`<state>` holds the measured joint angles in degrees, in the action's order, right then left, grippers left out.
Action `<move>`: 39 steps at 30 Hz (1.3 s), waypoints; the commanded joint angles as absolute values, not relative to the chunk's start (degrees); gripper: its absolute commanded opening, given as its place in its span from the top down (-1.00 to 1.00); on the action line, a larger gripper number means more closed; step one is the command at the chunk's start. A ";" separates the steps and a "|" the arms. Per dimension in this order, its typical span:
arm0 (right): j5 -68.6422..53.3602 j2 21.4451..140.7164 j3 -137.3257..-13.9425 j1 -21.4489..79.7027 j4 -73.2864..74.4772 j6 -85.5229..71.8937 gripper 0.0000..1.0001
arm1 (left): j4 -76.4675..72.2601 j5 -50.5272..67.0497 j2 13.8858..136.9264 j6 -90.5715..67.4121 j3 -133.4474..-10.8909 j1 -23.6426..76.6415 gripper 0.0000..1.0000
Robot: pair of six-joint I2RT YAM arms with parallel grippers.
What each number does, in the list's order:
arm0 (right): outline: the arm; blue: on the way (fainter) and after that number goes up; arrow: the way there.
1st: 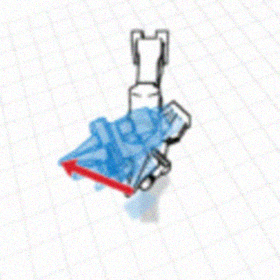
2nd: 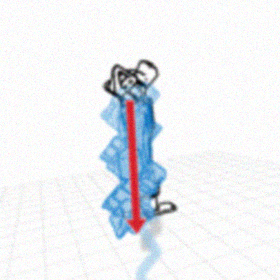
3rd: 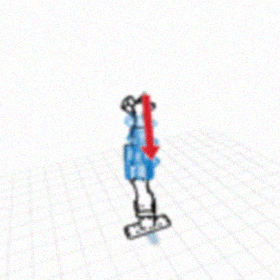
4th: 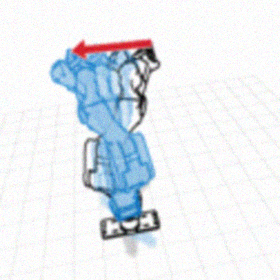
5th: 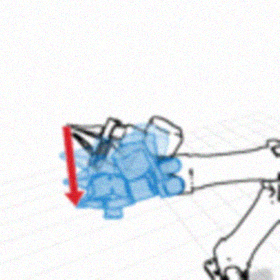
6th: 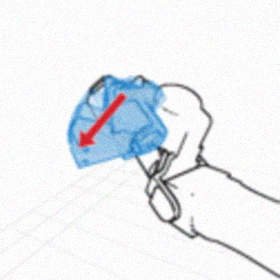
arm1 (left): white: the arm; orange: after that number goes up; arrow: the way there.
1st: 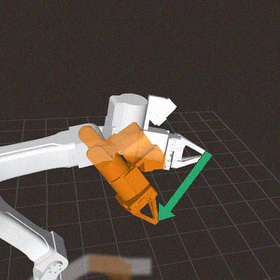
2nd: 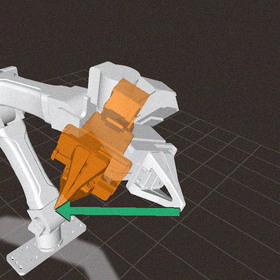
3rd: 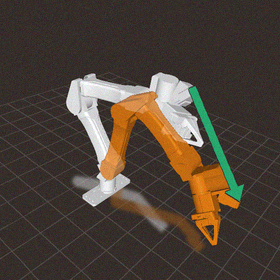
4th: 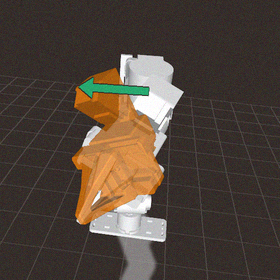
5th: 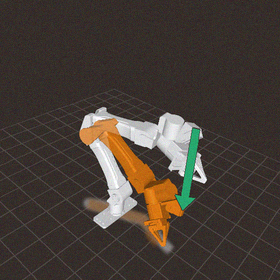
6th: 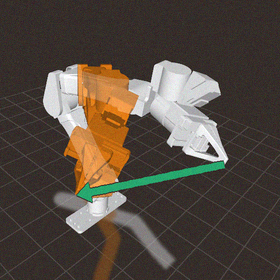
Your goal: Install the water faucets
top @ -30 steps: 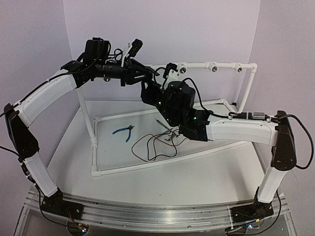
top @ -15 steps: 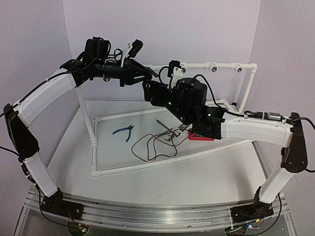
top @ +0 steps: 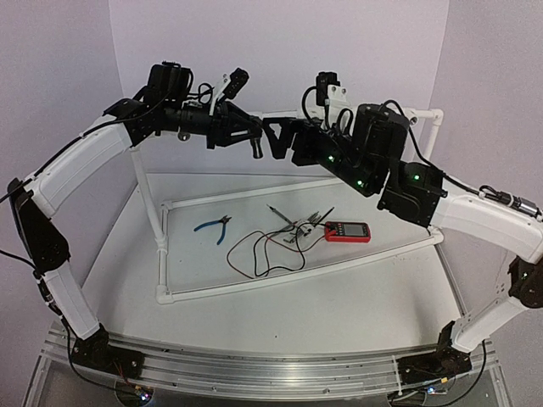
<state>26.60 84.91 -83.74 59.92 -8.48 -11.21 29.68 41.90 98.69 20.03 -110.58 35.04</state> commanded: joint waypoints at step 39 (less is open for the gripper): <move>26.84 104.61 -125.87 58.76 30.73 -8.62 0.01 | 32.60 34.22 100.20 30.99 -117.27 34.28 1.00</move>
<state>31.54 102.60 -120.84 62.29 24.71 -4.53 35.00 39.68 100.42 24.49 -114.76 35.31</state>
